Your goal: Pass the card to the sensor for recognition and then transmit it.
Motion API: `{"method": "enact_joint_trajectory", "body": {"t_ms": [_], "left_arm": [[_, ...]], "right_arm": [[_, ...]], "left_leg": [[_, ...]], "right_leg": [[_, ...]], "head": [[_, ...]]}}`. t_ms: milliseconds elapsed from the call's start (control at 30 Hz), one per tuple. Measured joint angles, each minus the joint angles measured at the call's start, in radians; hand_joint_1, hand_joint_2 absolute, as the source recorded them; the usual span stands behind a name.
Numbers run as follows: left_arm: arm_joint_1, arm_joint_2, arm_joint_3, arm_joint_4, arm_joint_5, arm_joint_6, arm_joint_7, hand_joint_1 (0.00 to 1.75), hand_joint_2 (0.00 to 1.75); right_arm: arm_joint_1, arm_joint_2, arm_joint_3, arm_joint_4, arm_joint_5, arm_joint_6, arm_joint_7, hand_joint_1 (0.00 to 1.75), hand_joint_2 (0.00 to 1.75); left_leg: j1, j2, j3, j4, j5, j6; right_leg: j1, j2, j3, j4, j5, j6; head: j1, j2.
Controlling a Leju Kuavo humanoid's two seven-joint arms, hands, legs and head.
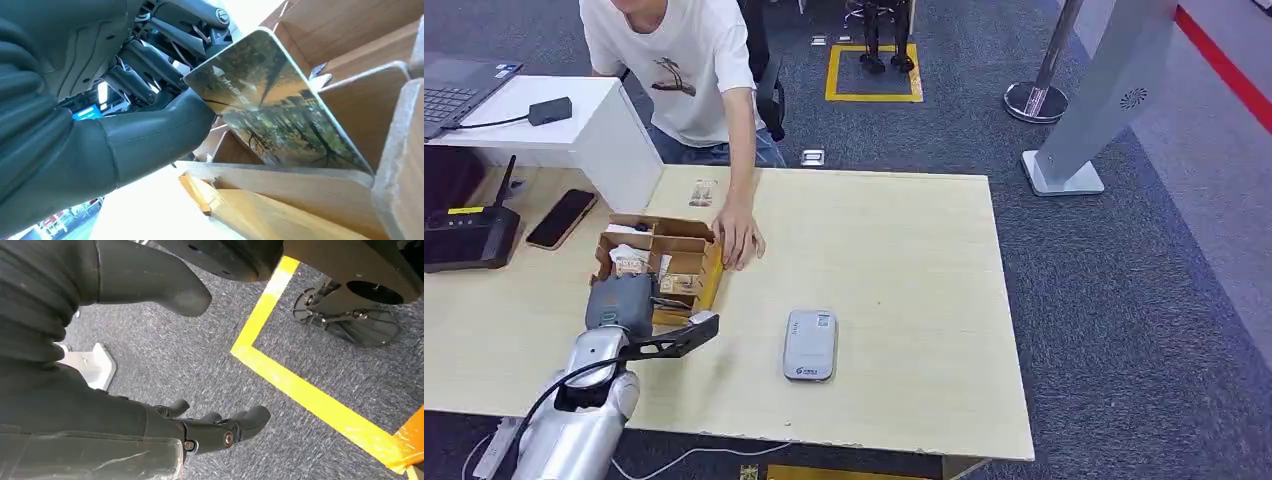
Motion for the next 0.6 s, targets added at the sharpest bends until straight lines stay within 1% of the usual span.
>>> {"method": "enact_joint_trajectory", "body": {"t_ms": [500,533,567,600], "left_arm": [[-0.013,0.0,0.0,0.006,0.0,0.014,0.002,1.75,1.75],[-0.013,0.0,0.0,0.006,0.0,0.016,0.002,0.19,1.75],[-0.013,0.0,0.0,0.006,0.0,0.019,0.003,0.0,1.75],[-0.013,0.0,0.0,0.005,0.0,0.023,0.005,0.0,1.75]], "right_arm": [[-0.009,0.0,0.0,0.0,0.0,0.0,-0.003,0.0,1.75],[-0.009,0.0,0.0,0.0,0.0,0.0,-0.003,0.0,1.75],[-0.009,0.0,0.0,0.0,0.0,0.0,-0.003,0.0,1.75],[-0.009,0.0,0.0,0.0,0.0,0.0,-0.003,0.0,1.75]], "left_leg": [[0.0,0.0,0.0,0.0,0.0,0.0],[0.0,0.0,0.0,0.0,0.0,0.0],[0.0,0.0,0.0,0.0,0.0,0.0],[0.0,0.0,0.0,0.0,0.0,0.0]], "right_leg": [[0.0,0.0,0.0,0.0,0.0,0.0],[0.0,0.0,0.0,0.0,0.0,0.0],[0.0,0.0,0.0,0.0,0.0,0.0],[0.0,0.0,0.0,0.0,0.0,0.0]], "head": [[0.0,0.0],[0.0,0.0],[0.0,0.0],[0.0,0.0]]}}
